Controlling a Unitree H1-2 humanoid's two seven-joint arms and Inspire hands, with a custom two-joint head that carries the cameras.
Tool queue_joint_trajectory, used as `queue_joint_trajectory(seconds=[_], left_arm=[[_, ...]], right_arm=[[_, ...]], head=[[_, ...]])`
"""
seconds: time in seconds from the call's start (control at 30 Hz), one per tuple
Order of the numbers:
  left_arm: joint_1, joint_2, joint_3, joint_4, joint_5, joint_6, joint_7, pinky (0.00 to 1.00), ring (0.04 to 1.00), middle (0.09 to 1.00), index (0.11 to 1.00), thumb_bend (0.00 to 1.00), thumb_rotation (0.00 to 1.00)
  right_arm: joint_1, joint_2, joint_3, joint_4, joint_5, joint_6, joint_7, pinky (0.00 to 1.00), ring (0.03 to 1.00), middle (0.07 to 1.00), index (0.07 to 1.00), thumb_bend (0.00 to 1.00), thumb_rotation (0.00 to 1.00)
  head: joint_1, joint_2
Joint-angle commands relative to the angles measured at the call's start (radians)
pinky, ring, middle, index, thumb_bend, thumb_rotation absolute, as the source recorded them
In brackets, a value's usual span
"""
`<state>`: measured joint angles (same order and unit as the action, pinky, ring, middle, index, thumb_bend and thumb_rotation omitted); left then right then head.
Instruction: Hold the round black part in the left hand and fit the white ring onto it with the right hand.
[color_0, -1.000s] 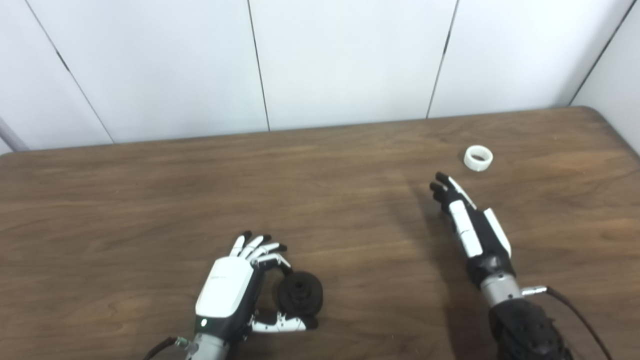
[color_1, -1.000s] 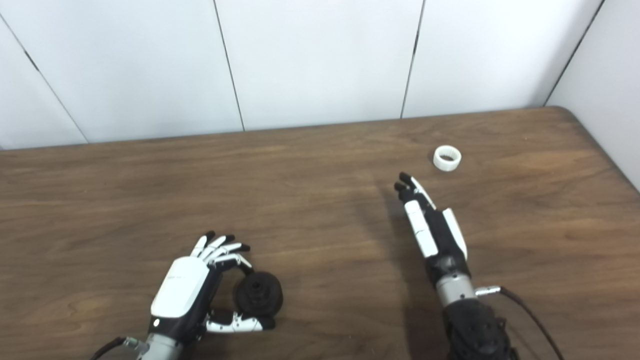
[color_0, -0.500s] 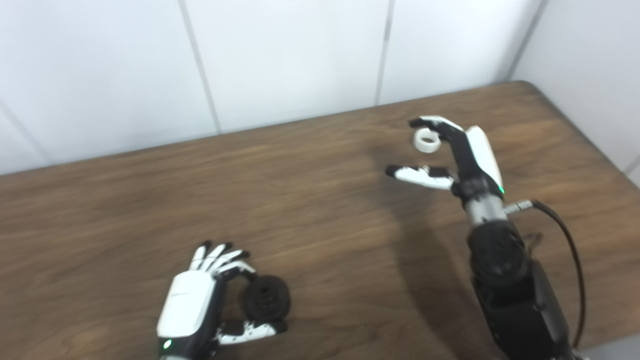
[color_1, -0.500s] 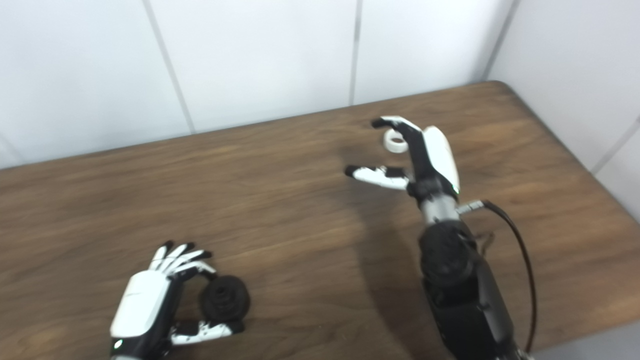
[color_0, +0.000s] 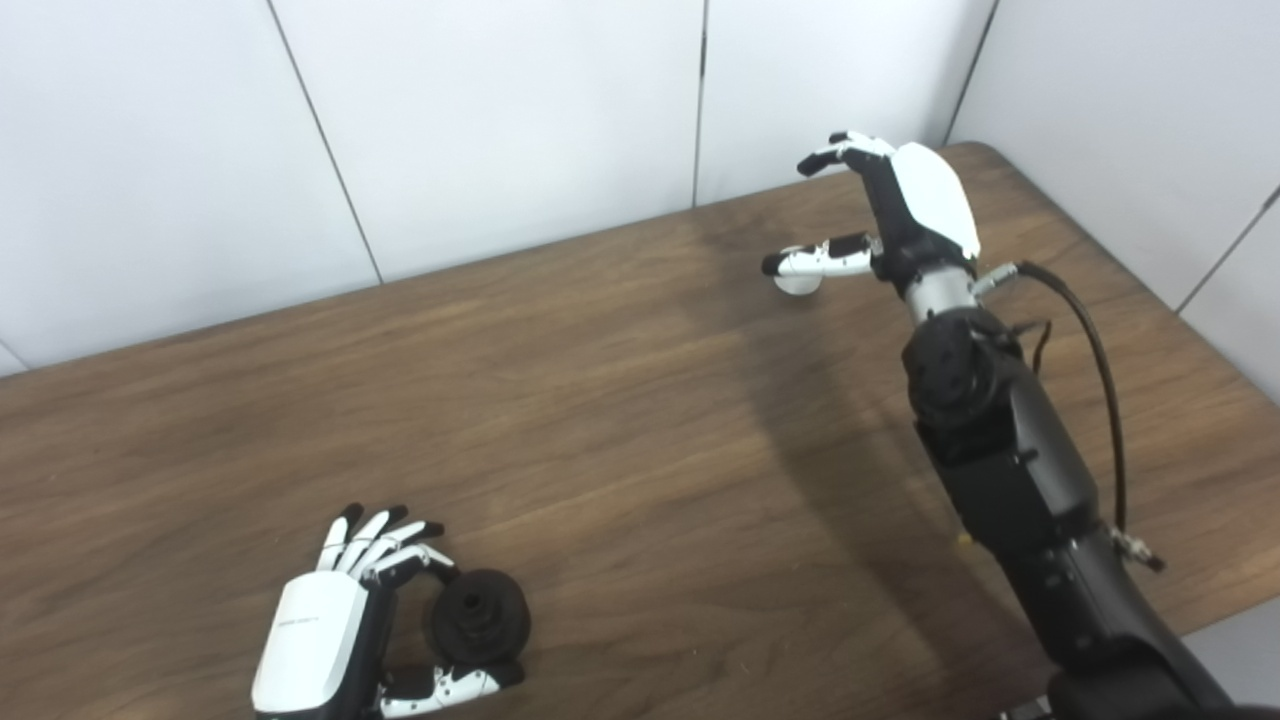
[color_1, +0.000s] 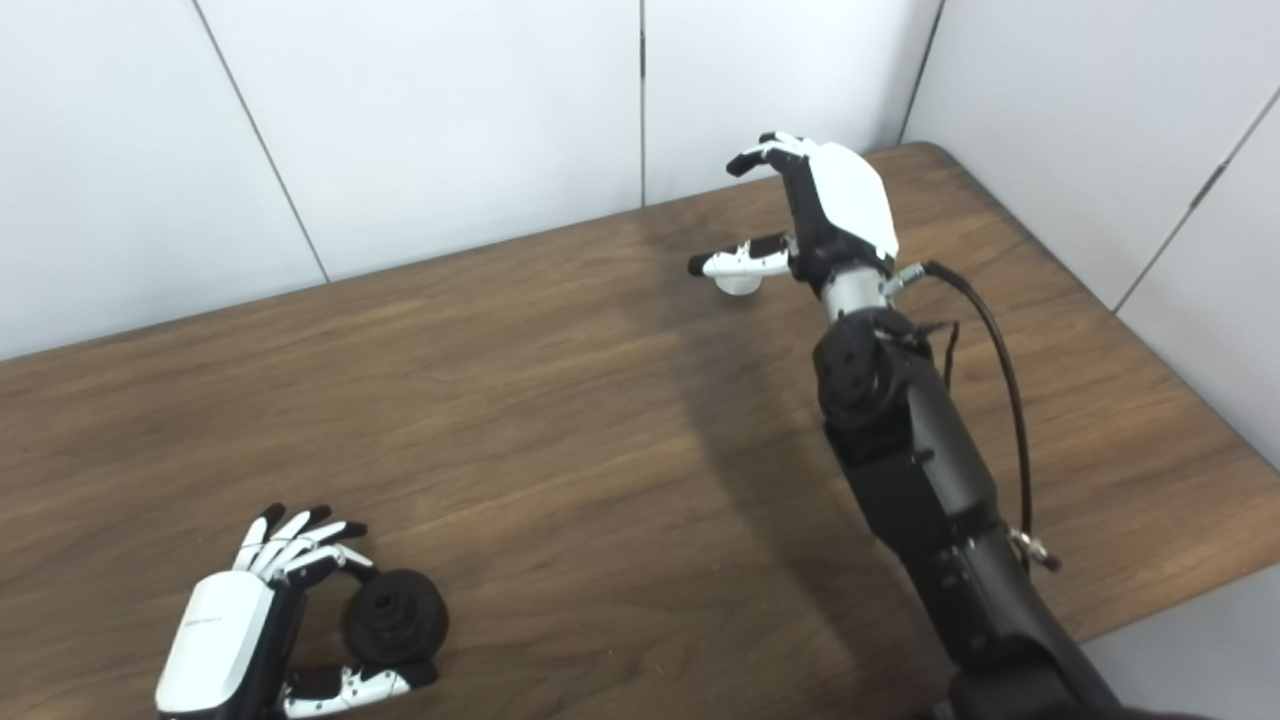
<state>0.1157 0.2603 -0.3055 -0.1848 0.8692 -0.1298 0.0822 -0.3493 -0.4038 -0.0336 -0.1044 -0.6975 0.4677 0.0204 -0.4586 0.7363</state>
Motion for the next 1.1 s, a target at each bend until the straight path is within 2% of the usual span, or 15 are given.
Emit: queue_joint_trajectory(seconds=[0.0, 0.23, 0.47, 0.73, 0.87, 1.07], left_arm=[[0.009, 0.020, 0.012, 0.008, 0.009, 0.005, -0.001, 1.00, 0.899, 0.786, 0.485, 0.52, 0.06], [0.013, 0.019, 0.022, 0.012, 0.004, -0.006, 0.006, 1.00, 0.896, 0.780, 0.485, 0.52, 0.06], [0.021, 0.013, 0.024, 0.003, 0.001, -0.004, 0.002, 1.00, 0.900, 0.779, 0.485, 0.52, 0.06], [0.024, 0.009, 0.024, -0.007, 0.005, 0.008, -0.008, 1.00, 0.905, 0.782, 0.485, 0.52, 0.06], [0.025, 0.006, 0.025, -0.011, 0.003, 0.010, -0.012, 1.00, 0.909, 0.784, 0.485, 0.52, 0.06], [0.026, 0.003, 0.026, -0.010, 0.004, 0.007, -0.007, 1.00, 0.903, 0.784, 0.485, 0.52, 0.06]], right_arm=[[-0.057, -0.038, -0.009, 0.007, -0.013, -0.001, -0.002, 0.96, 0.948, 0.901, 0.702, 0.81, 0.26], [-0.134, -0.084, 0.037, 0.149, -0.044, 0.000, 0.046, 0.99, 0.982, 0.928, 0.715, 0.83, 0.24], [-0.190, -0.092, 0.073, 0.241, -0.124, 0.002, 0.156, 1.00, 1.000, 0.942, 0.726, 0.89, 0.28], [-0.217, -0.060, 0.069, 0.310, -0.220, 0.002, 0.244, 1.00, 1.000, 0.947, 0.725, 0.91, 0.29], [-0.227, -0.042, 0.050, 0.338, -0.258, 0.002, 0.288, 1.00, 1.000, 0.952, 0.737, 0.89, 0.30], [-0.237, -0.031, 0.029, 0.378, -0.289, 0.002, 0.299, 1.00, 1.000, 0.939, 0.736, 0.88, 0.30]], head=[[-0.001, 0.000], [-0.002, -0.002], [0.009, -0.001], [0.015, 0.000], [0.015, 0.000], [0.017, -0.002]])
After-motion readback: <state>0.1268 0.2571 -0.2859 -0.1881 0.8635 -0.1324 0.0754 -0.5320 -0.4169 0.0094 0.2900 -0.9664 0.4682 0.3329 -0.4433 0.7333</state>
